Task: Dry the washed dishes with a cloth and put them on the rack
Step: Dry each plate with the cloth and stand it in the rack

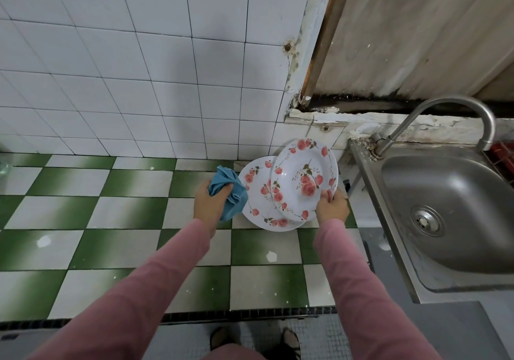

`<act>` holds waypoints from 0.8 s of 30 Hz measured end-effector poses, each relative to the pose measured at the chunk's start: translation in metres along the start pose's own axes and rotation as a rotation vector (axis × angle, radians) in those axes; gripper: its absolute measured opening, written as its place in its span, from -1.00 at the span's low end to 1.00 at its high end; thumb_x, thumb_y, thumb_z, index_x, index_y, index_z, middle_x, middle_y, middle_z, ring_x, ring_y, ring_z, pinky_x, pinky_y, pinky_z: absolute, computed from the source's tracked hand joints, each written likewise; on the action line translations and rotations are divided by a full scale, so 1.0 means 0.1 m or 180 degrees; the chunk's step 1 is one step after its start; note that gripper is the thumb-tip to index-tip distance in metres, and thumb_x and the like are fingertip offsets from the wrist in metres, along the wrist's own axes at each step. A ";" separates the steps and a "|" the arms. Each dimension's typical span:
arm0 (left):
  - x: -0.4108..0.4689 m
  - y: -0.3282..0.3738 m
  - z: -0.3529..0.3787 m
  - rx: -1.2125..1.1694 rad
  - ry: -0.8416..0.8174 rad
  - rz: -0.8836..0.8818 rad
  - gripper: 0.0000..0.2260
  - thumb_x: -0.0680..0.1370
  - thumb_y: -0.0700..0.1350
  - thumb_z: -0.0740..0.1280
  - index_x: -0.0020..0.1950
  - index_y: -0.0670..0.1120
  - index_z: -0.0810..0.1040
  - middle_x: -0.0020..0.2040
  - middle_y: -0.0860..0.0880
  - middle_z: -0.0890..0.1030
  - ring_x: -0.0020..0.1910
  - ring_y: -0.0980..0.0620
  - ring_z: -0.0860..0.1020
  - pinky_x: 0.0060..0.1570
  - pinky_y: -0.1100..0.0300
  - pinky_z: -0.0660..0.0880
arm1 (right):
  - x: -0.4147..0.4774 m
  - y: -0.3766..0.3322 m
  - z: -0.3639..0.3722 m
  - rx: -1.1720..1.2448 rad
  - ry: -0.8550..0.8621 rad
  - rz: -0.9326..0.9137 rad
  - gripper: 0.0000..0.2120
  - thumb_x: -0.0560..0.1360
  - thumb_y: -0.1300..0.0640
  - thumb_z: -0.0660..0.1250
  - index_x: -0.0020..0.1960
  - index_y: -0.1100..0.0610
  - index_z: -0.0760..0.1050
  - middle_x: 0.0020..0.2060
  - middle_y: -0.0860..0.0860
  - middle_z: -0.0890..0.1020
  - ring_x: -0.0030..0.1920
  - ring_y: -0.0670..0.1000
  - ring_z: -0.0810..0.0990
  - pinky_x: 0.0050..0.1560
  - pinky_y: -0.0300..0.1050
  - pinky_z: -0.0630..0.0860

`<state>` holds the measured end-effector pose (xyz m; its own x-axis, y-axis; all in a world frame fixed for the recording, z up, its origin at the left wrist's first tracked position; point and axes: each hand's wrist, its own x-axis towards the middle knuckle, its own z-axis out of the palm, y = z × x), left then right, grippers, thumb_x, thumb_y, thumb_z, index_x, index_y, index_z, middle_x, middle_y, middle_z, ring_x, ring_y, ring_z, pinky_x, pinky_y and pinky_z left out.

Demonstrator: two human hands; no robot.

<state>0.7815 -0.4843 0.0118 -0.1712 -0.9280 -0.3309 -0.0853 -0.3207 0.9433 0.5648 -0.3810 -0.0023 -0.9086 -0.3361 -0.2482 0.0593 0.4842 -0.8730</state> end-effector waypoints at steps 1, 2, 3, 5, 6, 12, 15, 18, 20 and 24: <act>0.00 0.00 0.00 0.0000 0.0006 -0.0015 -0.78 0.57 -0.12 0.38 0.18 0.00 0.44 0.09 -0.02 0.54 0.06 0.00 0.52 0.11 0.06 0.51 | -0.02 -0.01 0.01 -0.0024 -0.0016 -0.0086 -0.80 0.64 0.20 0.21 0.19 0.21 0.55 0.04 0.12 0.61 0.12 0.15 0.58 0.25 0.08 0.52; 0.00 0.00 0.01 0.0003 0.0008 -0.0025 -0.79 0.58 -0.12 0.37 0.18 0.01 0.44 0.07 -0.01 0.54 0.04 0.01 0.52 0.09 0.08 0.50 | -0.04 -0.02 0.03 -0.0047 -0.0028 -0.0169 -0.79 0.64 0.19 0.22 0.19 0.21 0.56 0.05 0.14 0.63 0.08 0.14 0.59 0.24 0.09 0.53; -0.01 0.00 0.01 0.0005 0.0005 -0.0027 -0.79 0.58 -0.12 0.37 0.18 0.01 0.43 0.06 0.00 0.53 0.02 0.03 0.52 0.07 0.09 0.50 | -0.06 -0.03 0.04 -0.0065 -0.0034 -0.0262 -0.80 0.64 0.18 0.23 0.18 0.21 0.57 0.04 0.15 0.64 0.04 0.13 0.59 0.22 0.12 0.55; -0.01 0.00 0.01 0.0009 -0.0005 -0.0036 -0.79 0.58 -0.11 0.37 0.18 0.02 0.43 0.06 0.01 0.53 0.03 0.02 0.52 0.09 0.08 0.51 | -0.09 -0.05 0.06 -0.0101 -0.0062 -0.0465 -0.80 0.64 0.18 0.24 0.17 0.23 0.57 0.02 0.16 0.64 -0.01 0.10 0.57 0.12 0.08 0.59; -0.02 -0.01 0.00 0.0021 -0.0009 -0.0048 -0.79 0.58 -0.11 0.37 0.18 0.01 0.44 0.07 0.00 0.54 0.04 0.01 0.52 0.11 0.06 0.52 | -0.11 -0.06 0.07 -0.0136 -0.0074 -0.0580 -0.79 0.64 0.18 0.24 0.17 0.25 0.57 0.02 0.17 0.64 -0.02 0.09 0.56 0.03 -0.01 0.59; -0.01 -0.02 -0.05 0.0024 -0.0044 -0.0062 -0.75 0.58 -0.12 0.37 0.23 0.00 0.45 0.12 -0.02 0.54 0.08 -0.02 0.52 0.07 0.08 0.51 | -0.26 -0.24 0.13 -0.0288 -0.0102 -0.1400 -0.74 0.63 0.21 0.25 0.27 0.28 0.54 0.09 0.18 0.61 0.11 0.14 0.55 0.22 0.09 0.52; 0.00 -0.03 -0.08 -0.0020 -0.0043 -0.0065 -0.72 0.58 -0.12 0.36 0.28 -0.03 0.45 0.12 -0.01 0.54 0.05 0.01 0.52 -0.08 0.20 0.48 | -0.34 -0.32 0.13 -0.0219 -0.0083 -0.1875 -0.74 0.63 0.25 0.24 0.28 0.28 0.54 0.10 0.16 0.60 0.09 0.06 0.52 0.21 -0.04 0.48; 0.02 -0.04 -0.11 -0.0036 -0.0031 -0.0061 -0.73 0.59 -0.12 0.36 0.27 -0.01 0.46 0.11 0.00 0.54 0.05 0.02 0.52 -0.16 0.26 0.46 | -0.38 -0.37 0.14 -0.0174 -0.0035 -0.2156 -0.74 0.62 0.29 0.24 0.27 0.28 0.54 0.08 0.13 0.61 0.07 0.00 0.51 0.17 -0.13 0.47; 0.02 -0.03 -0.12 -0.0030 -0.0030 -0.0074 -0.75 0.59 -0.11 0.35 0.26 0.00 0.46 0.10 0.01 0.54 0.05 0.02 0.52 -0.11 0.23 0.47 | -0.39 -0.38 0.16 -0.0140 -0.0064 -0.2126 -0.73 0.62 0.27 0.24 0.29 0.27 0.54 0.06 0.09 0.61 0.07 -0.01 0.52 0.14 -0.18 0.48; 0.05 -0.02 -0.17 -0.0132 0.0011 -0.0096 -0.81 0.59 -0.10 0.35 0.19 0.03 0.46 0.06 0.00 0.56 0.06 -0.02 0.54 -0.11 0.20 0.50 | -0.46 -0.44 0.18 0.0170 -0.0204 -0.1419 -0.76 0.65 0.17 0.22 0.27 0.16 0.54 -0.03 0.01 0.59 0.02 0.05 0.57 0.14 -0.03 0.56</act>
<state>0.7975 -0.4911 0.0083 -0.1657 -0.9185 -0.3591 -0.0495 -0.3559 0.9332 0.6112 -0.4012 0.0403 -0.8229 -0.5524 0.1329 -0.3092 0.2391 -0.9205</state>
